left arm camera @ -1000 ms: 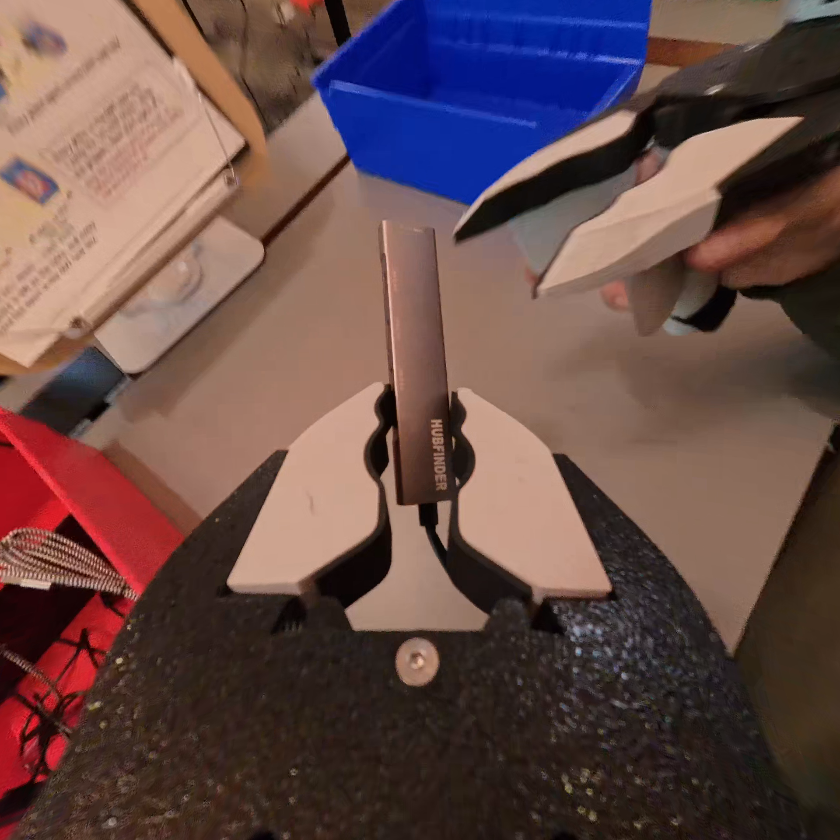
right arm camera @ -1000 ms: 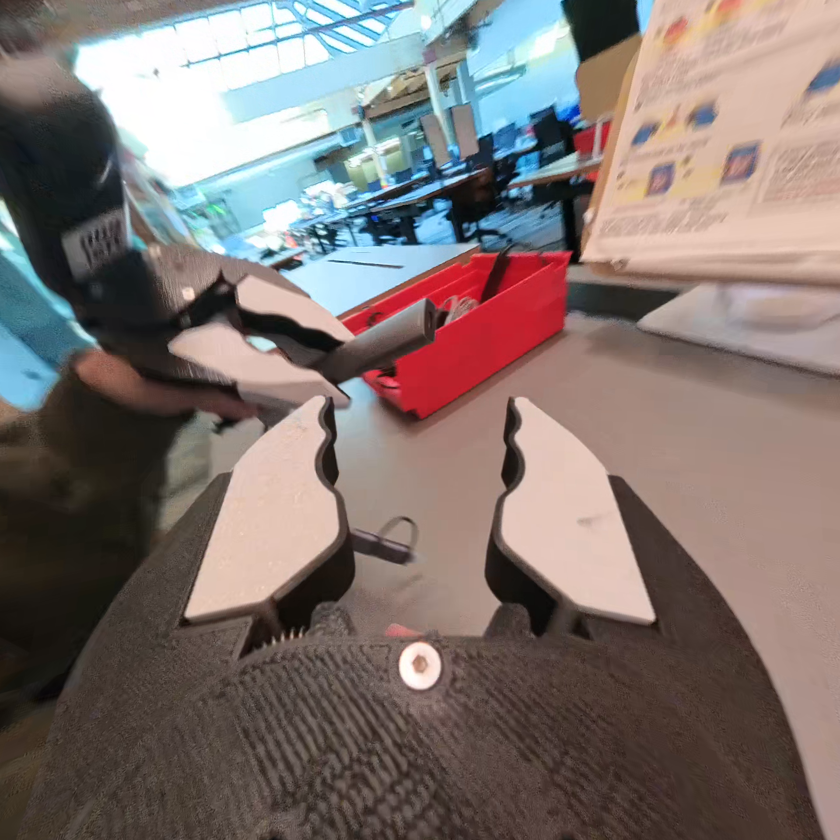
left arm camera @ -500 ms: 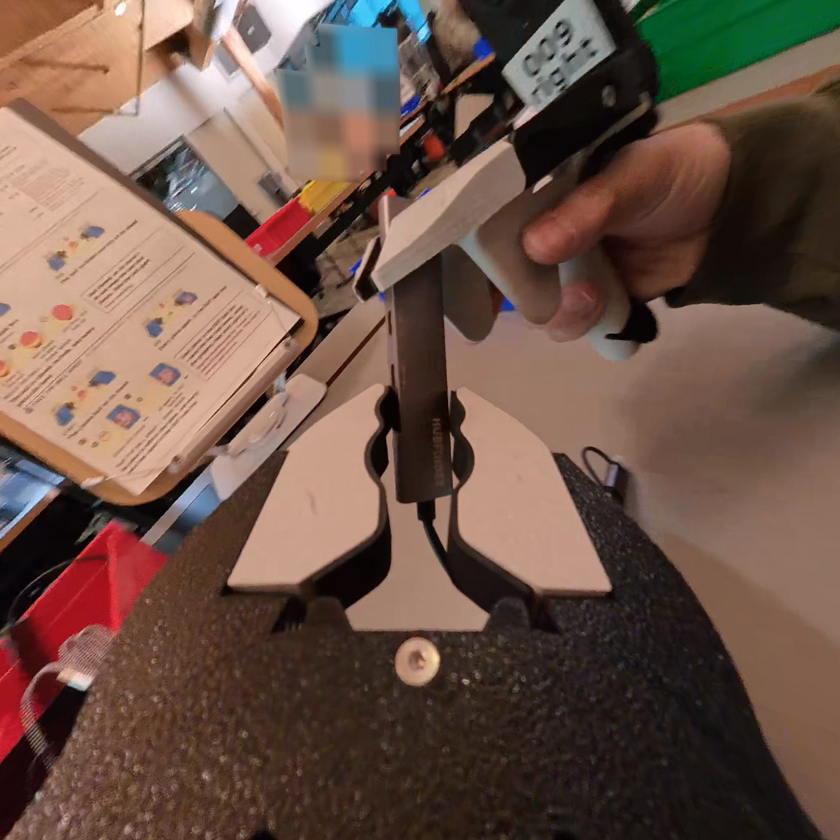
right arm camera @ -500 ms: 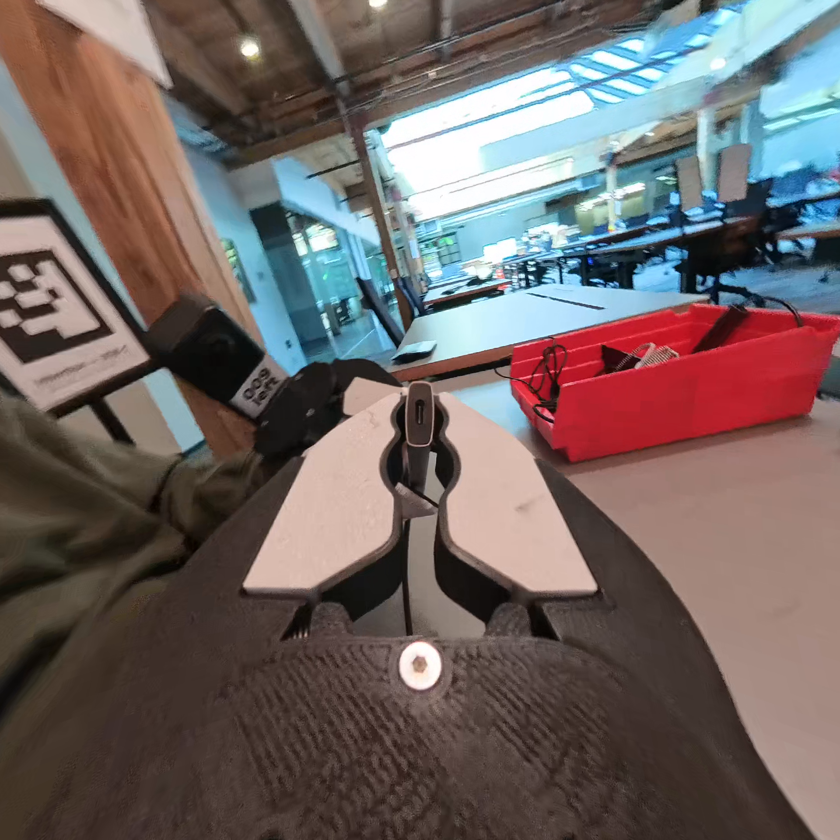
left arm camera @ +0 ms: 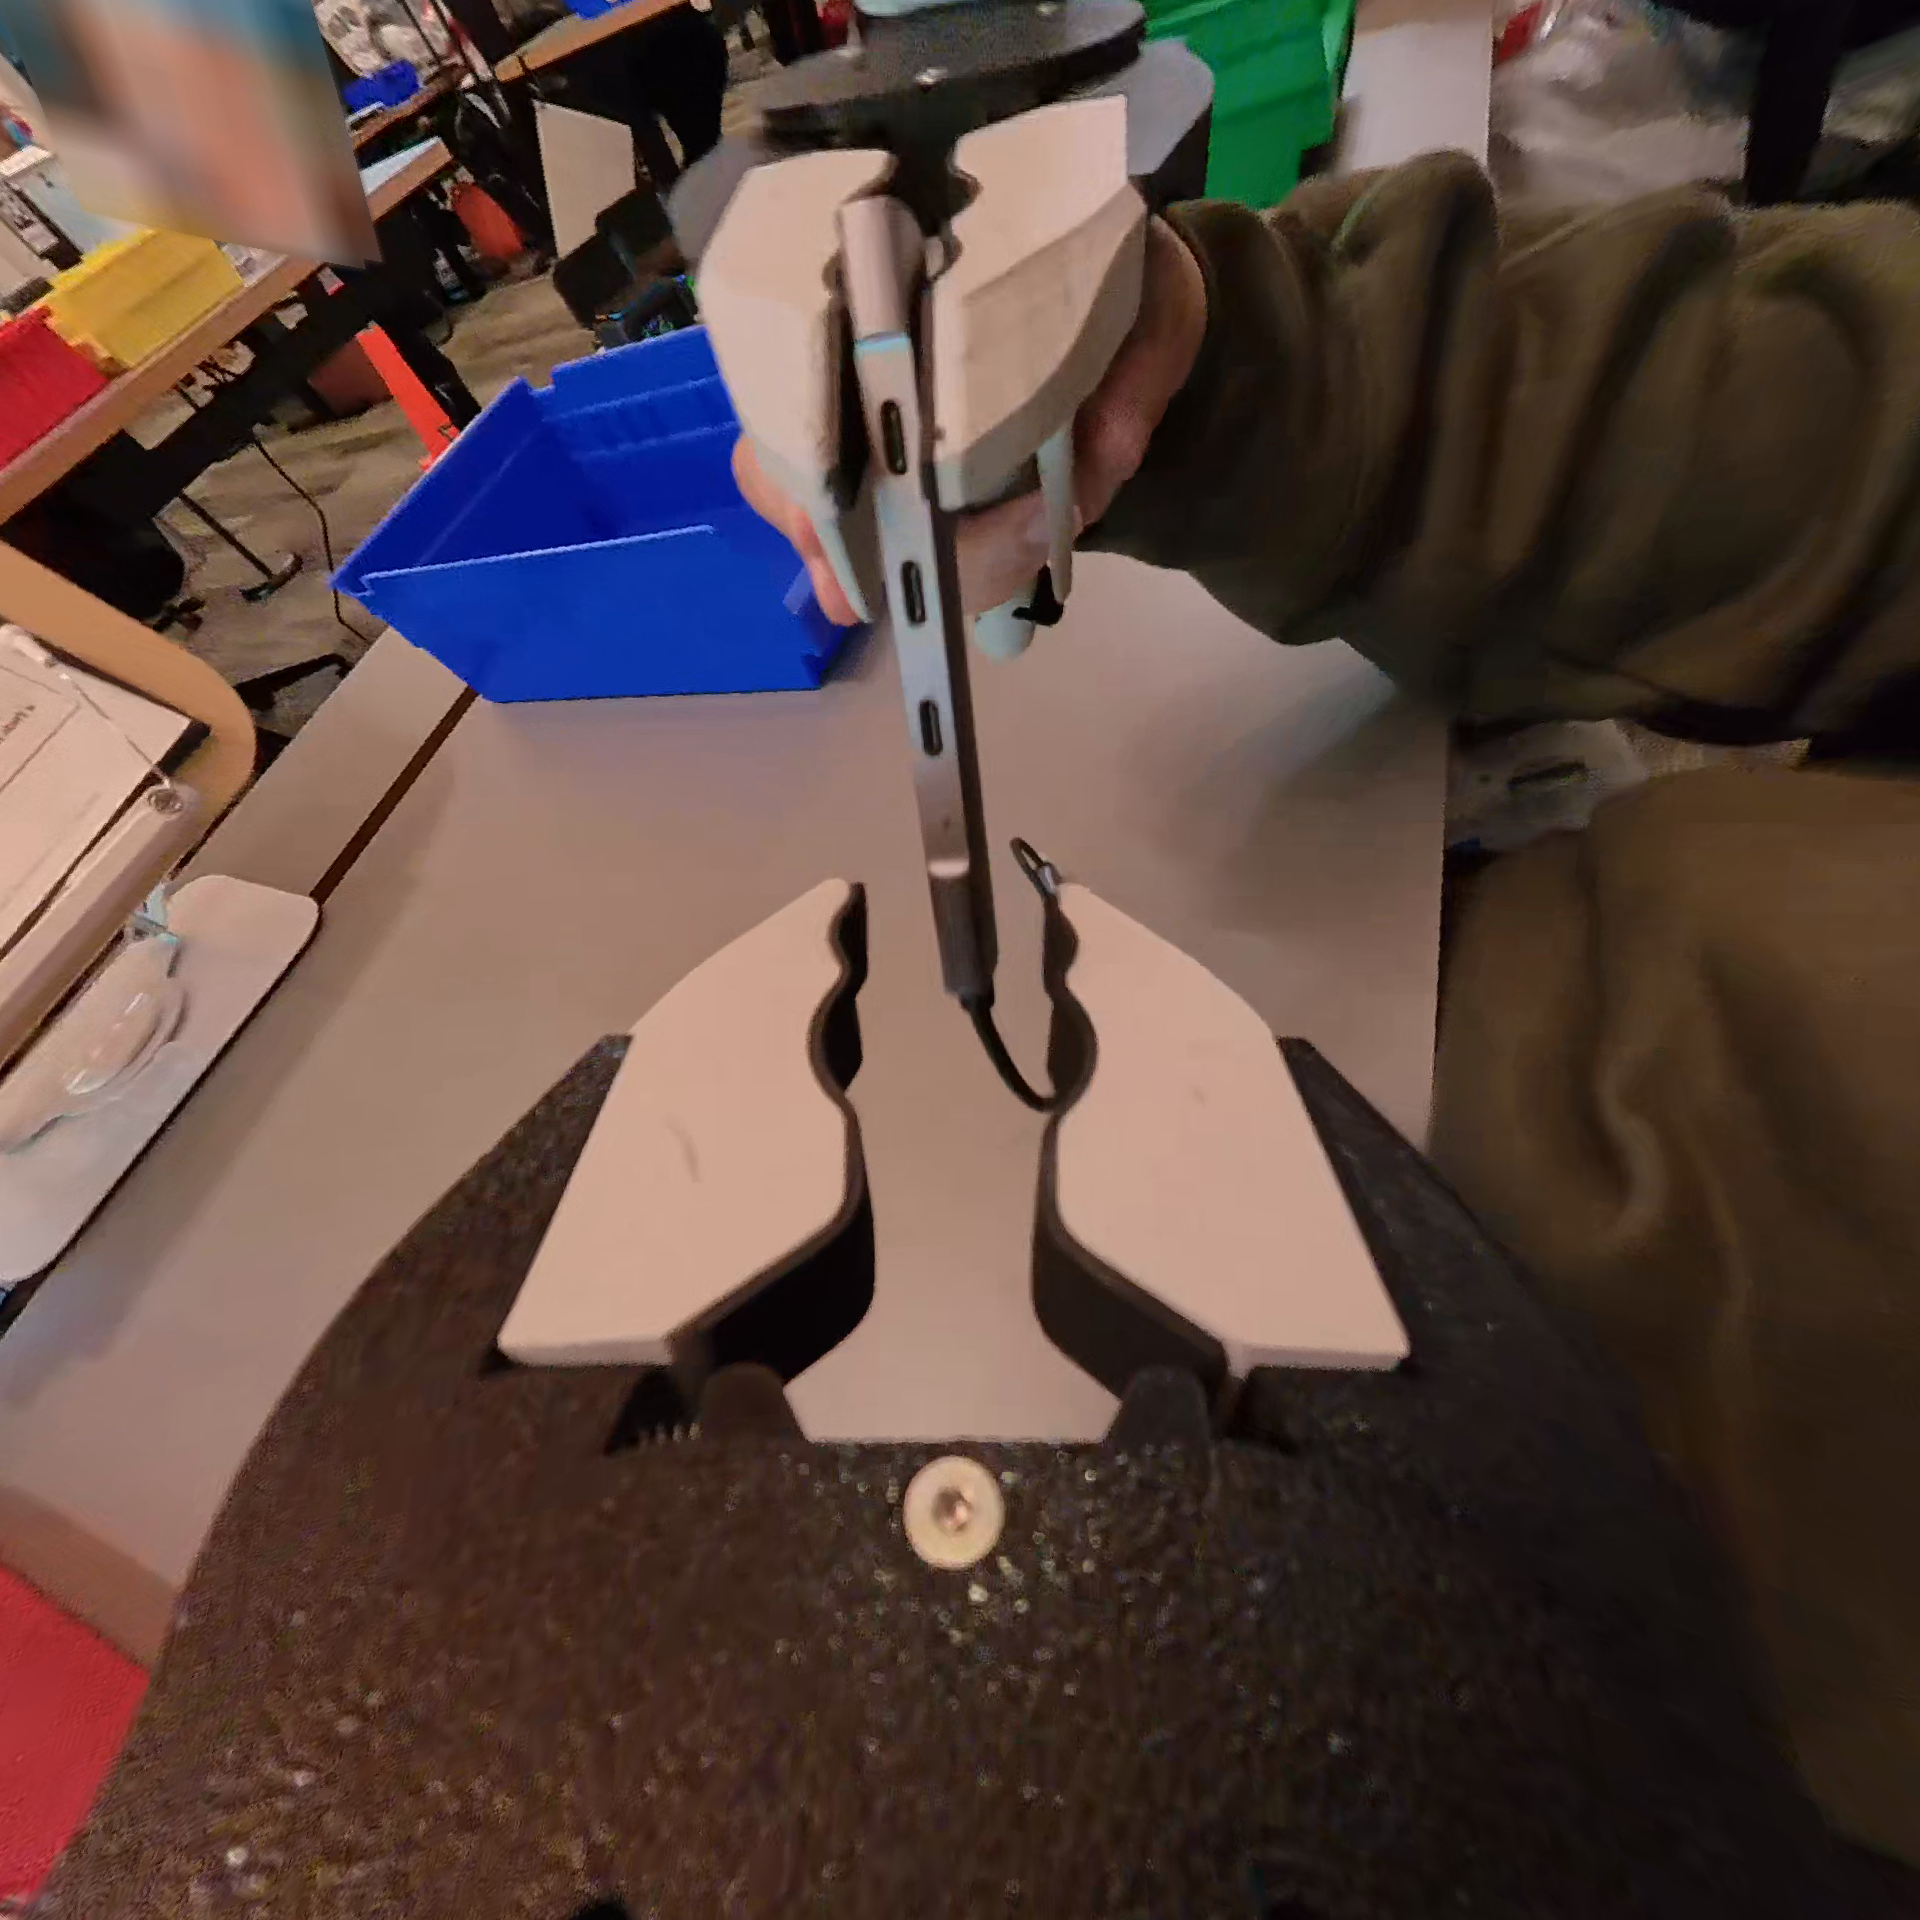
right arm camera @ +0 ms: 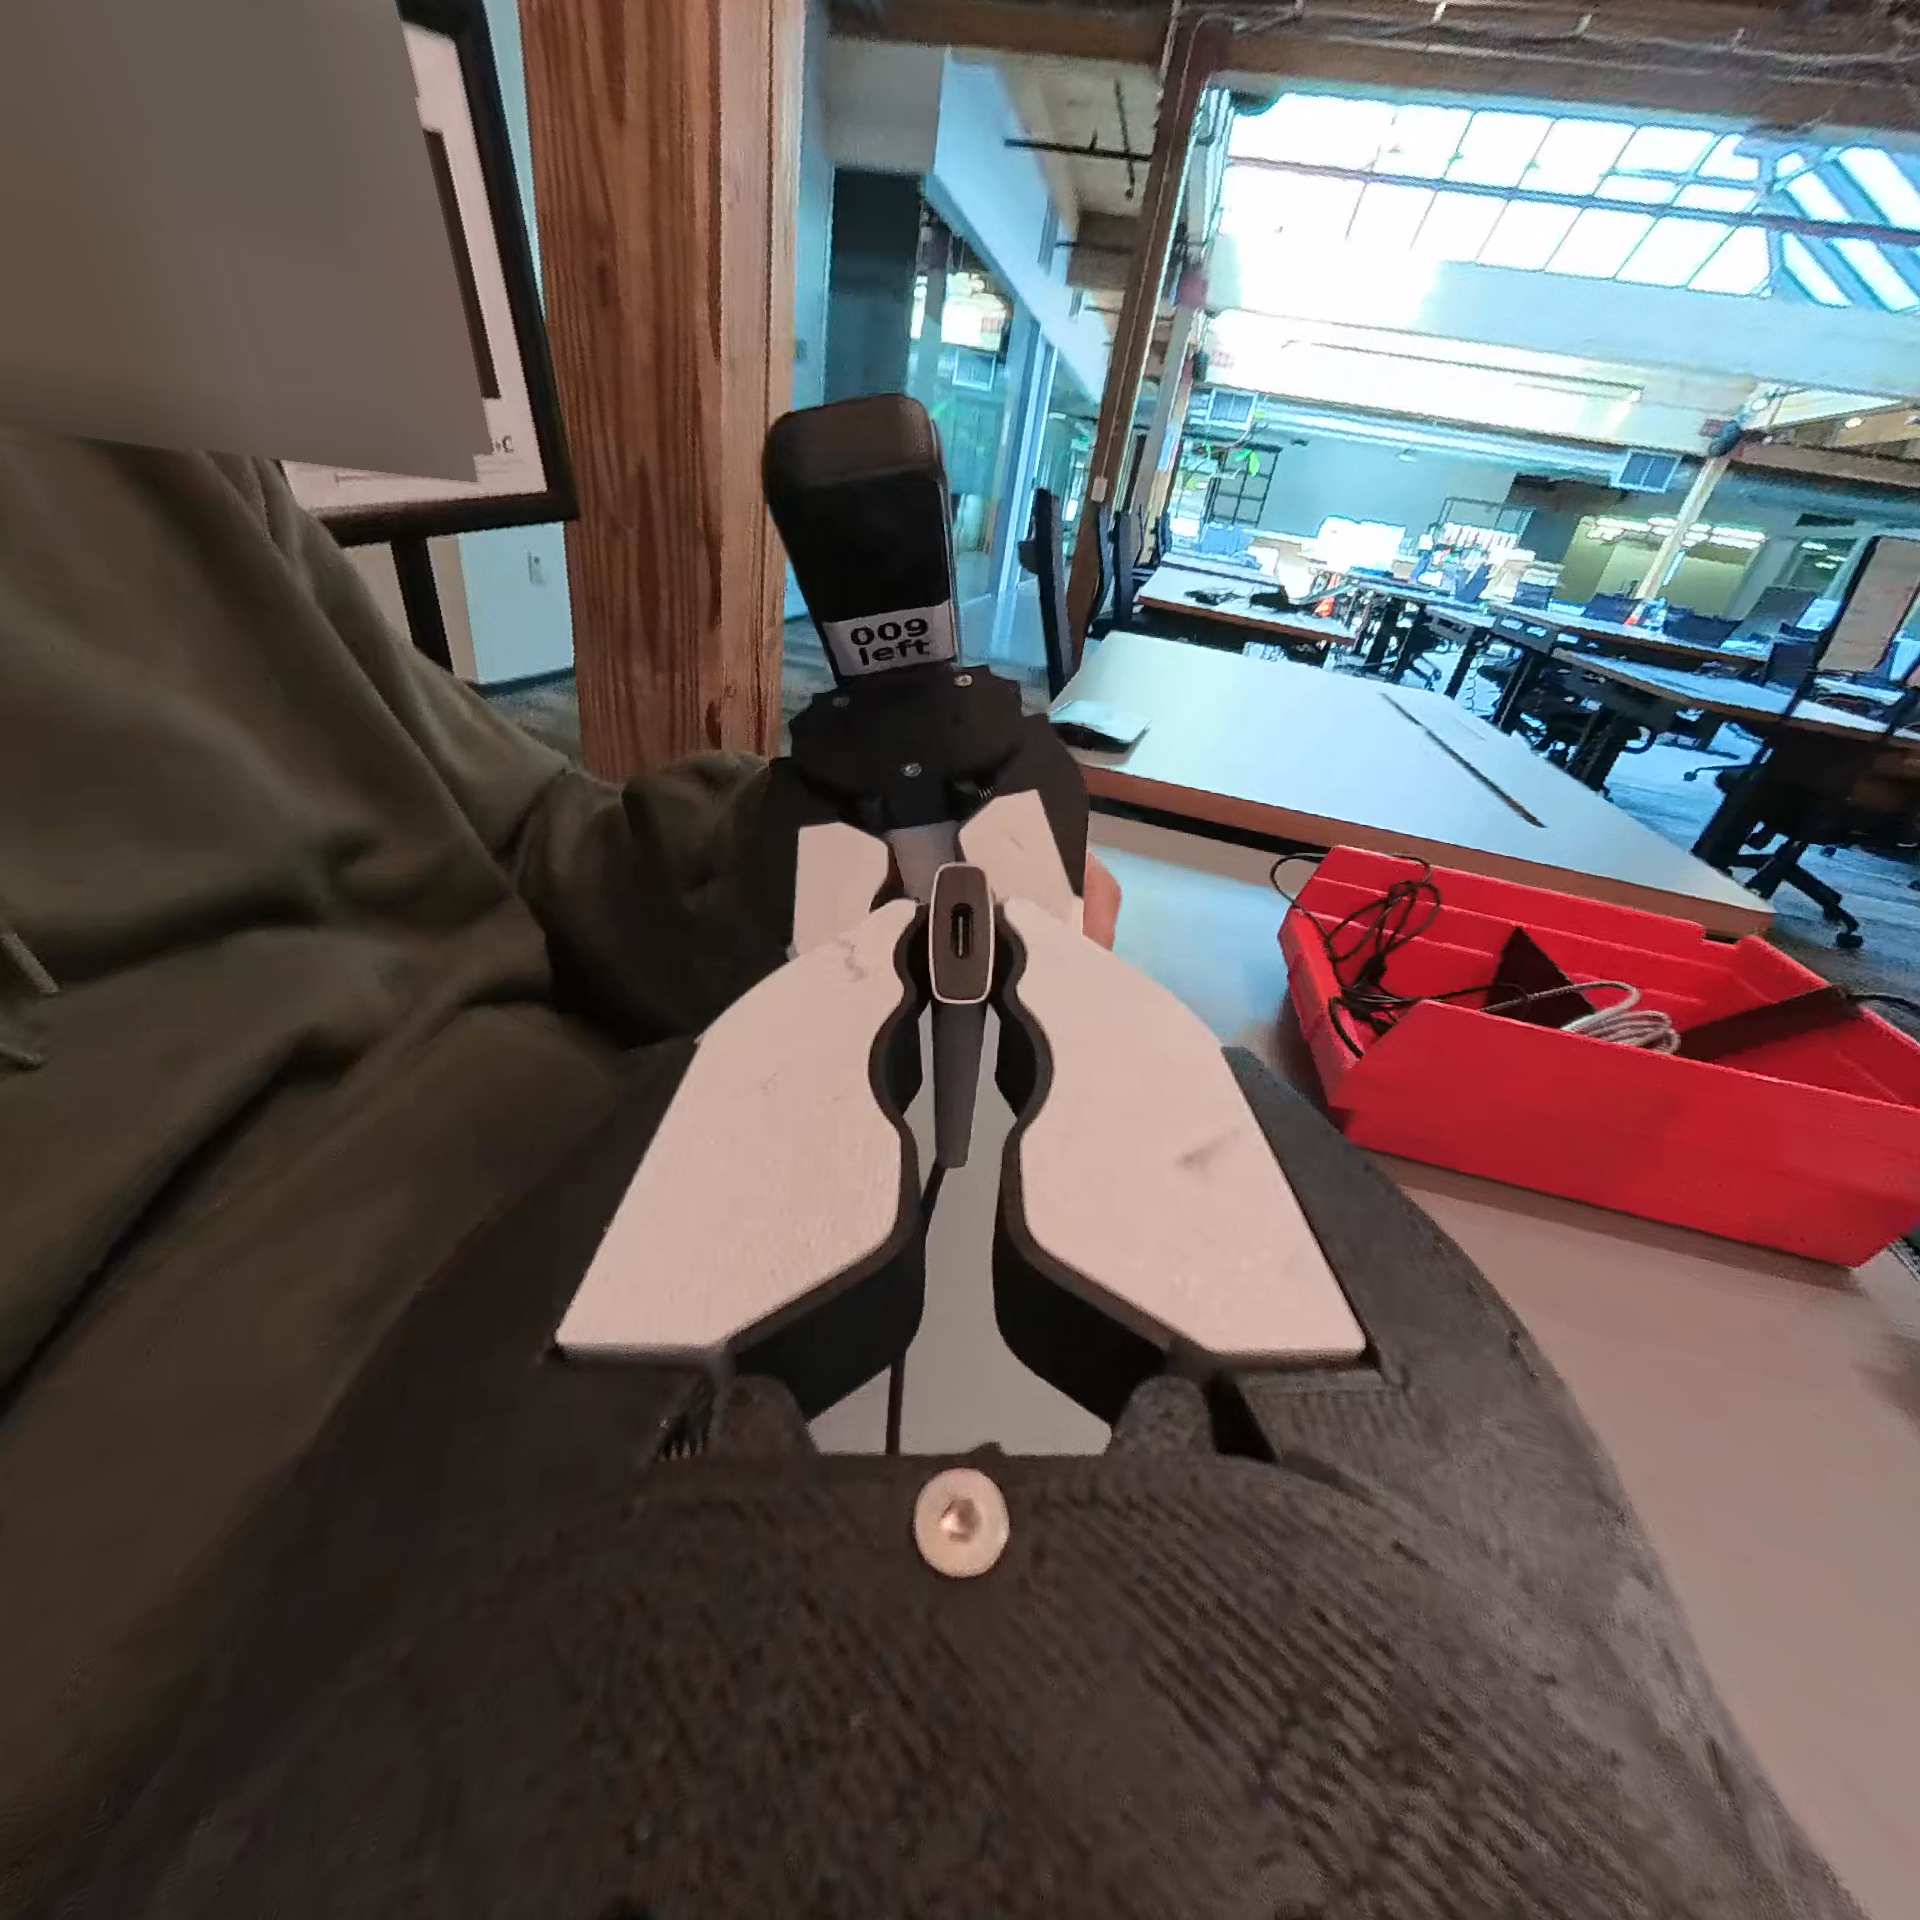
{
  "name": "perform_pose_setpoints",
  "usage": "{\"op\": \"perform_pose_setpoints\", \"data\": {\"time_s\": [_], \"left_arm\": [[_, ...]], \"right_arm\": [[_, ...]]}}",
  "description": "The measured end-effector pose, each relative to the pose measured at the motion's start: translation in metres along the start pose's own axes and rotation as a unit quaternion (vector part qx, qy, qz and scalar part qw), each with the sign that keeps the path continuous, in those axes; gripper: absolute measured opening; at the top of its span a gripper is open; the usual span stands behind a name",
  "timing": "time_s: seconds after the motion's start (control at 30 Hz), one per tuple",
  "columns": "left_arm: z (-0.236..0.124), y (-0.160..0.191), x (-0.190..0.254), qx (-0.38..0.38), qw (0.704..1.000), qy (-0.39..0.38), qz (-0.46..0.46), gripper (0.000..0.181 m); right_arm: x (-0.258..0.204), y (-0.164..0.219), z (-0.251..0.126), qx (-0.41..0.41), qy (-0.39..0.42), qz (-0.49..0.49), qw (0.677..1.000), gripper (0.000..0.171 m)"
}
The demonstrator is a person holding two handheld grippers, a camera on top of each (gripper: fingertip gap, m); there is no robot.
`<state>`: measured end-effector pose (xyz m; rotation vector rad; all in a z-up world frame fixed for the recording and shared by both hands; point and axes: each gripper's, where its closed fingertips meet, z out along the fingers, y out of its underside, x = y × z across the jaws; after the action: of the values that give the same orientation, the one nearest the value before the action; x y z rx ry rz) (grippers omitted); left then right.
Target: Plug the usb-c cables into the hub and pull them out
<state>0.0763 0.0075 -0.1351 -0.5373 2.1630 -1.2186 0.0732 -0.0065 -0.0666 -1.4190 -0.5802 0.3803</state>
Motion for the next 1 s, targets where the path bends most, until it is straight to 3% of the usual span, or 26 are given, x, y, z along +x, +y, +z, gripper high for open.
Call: {"op": "perform_pose_setpoints", "data": {"time_s": [0.07, 0.17, 0.2, 0.27, 0.37, 0.47, 0.6, 0.73, 0.87, 1.0], "left_arm": [[0.008, 0.003, 0.000, -0.008, 1.000, -0.009, 0.023, 0.012], [0.010, 0.010, -0.015, -0.011, 0.999, -0.035, -0.029, 0.009], [0.007, 0.010, -0.026, 0.006, 0.997, -0.053, -0.062, 0.009], [-0.002, 0.013, -0.058, 0.053, 0.981, -0.114, -0.149, 0.009], [-0.026, 0.014, -0.096, 0.184, 0.911, -0.159, -0.333, 0.009], [-0.048, 0.015, -0.114, 0.289, 0.836, -0.148, -0.443, 0.009], [-0.061, 0.012, -0.119, 0.358, 0.772, -0.112, -0.513, 0.009], [-0.053, 0.010, -0.113, 0.386, 0.737, -0.073, -0.551, 0.008], [-0.041, 0.009, -0.107, 0.398, 0.713, -0.051, -0.575, 0.008], [-0.040, 0.012, -0.108, 0.404, 0.708, -0.062, -0.576, 0.008]], "right_arm": [[-0.001, 0.006, 0.008, -0.018, -0.005, 0.001, 1.000, 0.009], [0.014, 0.011, 0.011, -0.027, 0.049, -0.008, 0.998, 0.011], [0.032, 0.009, 0.008, -0.022, 0.118, -0.010, 0.993, 0.019], [0.064, 0.004, 0.000, -0.016, 0.239, -0.009, 0.971, 0.064], [0.063, 0.028, 0.016, -0.106, 0.252, -0.014, 0.962, 0.079], [0.063, 0.058, 0.039, -0.191, 0.269, -0.068, 0.942, 0.071], [0.072, 0.071, 0.058, -0.211, 0.321, -0.143, 0.912, 0.050], [0.079, 0.059, 0.059, -0.162, 0.378, -0.162, 0.897, 0.028], [0.076, 0.061, 0.059, -0.148, 0.369, -0.159, 0.904, 0.004], [0.079, 0.063, 0.057, -0.141, 0.382, -0.150, 0.901, 0.009]]}}
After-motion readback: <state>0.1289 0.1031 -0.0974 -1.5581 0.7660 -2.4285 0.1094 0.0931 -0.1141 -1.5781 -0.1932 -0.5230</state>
